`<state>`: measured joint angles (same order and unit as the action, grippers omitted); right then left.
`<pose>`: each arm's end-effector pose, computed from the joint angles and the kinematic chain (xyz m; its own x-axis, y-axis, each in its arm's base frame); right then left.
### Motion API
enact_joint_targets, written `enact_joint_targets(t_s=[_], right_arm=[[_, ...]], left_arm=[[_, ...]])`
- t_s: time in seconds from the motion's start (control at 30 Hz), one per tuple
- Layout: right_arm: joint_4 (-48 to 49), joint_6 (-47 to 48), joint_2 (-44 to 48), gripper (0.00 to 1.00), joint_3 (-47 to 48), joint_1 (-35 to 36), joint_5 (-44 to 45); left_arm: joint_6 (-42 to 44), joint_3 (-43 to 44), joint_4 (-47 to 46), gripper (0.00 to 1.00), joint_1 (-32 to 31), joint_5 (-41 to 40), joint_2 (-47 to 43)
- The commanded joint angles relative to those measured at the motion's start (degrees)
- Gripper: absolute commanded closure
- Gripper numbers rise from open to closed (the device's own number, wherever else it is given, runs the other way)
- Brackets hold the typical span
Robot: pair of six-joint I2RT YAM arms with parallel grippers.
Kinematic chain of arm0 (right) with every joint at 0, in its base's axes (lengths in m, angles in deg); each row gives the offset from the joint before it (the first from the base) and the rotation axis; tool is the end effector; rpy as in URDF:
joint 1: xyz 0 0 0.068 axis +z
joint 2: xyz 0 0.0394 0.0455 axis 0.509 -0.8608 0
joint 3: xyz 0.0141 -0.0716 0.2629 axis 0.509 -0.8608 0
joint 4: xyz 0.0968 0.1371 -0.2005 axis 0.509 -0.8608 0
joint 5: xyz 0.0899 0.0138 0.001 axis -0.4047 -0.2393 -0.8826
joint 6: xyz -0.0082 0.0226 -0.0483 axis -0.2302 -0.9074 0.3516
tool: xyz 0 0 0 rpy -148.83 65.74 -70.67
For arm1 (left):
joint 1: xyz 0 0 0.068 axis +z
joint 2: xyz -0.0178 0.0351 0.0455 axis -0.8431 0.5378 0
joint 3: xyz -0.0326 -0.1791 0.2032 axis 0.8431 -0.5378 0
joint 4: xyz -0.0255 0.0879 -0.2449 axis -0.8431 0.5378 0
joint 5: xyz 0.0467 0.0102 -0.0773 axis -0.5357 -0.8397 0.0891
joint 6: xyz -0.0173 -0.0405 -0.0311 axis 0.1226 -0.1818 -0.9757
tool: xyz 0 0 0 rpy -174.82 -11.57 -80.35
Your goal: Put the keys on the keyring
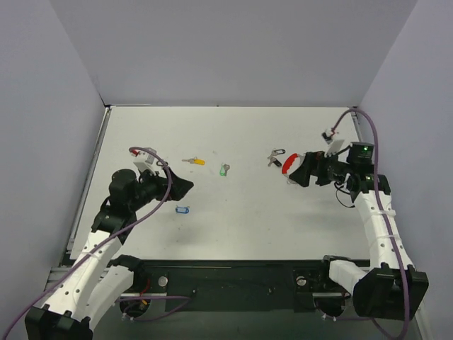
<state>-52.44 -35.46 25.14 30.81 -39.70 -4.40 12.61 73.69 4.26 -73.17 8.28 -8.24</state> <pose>0.2292 -0.0108 0.3148 -0.4362 0.1049 -0.8937 -0.5151 0.7852 0.3436 0.1676 -0.0598 0.2836 -0.5308 -0.3330 -0.7794 0.3504 0.7511 -0.5596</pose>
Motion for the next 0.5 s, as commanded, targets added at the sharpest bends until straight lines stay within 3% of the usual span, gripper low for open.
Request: enact_joint_targets(t_s=[0.0, 0.1, 0.23, 0.47], right_arm=[[-19.44, 28.65, -5.0, 0.0, 10.24, 14.15, 5.59], [-23.18, 31.77, -10.43, 0.0, 15.09, 21.31, 20.9], [-23.53, 26.77, -17.91, 0.04, 21.16, 23.08, 27.43], [-26.78, 20.78, -35.64, 0.18, 34.67, 22.99, 34.22]], left_arm=[[-1.27, 2.35, -4.38, 0.02, -0.2, 9.89, 4.48], [2.93, 6.31, 0.53, 0.02, -0.29, 10.62, 8.87], [9.61, 9.22, 8.1, 0.02, -0.29, 5.01, 9.86], [11.21, 5.89, 6.96, 0.02, 0.06, -1.77, 5.38]])
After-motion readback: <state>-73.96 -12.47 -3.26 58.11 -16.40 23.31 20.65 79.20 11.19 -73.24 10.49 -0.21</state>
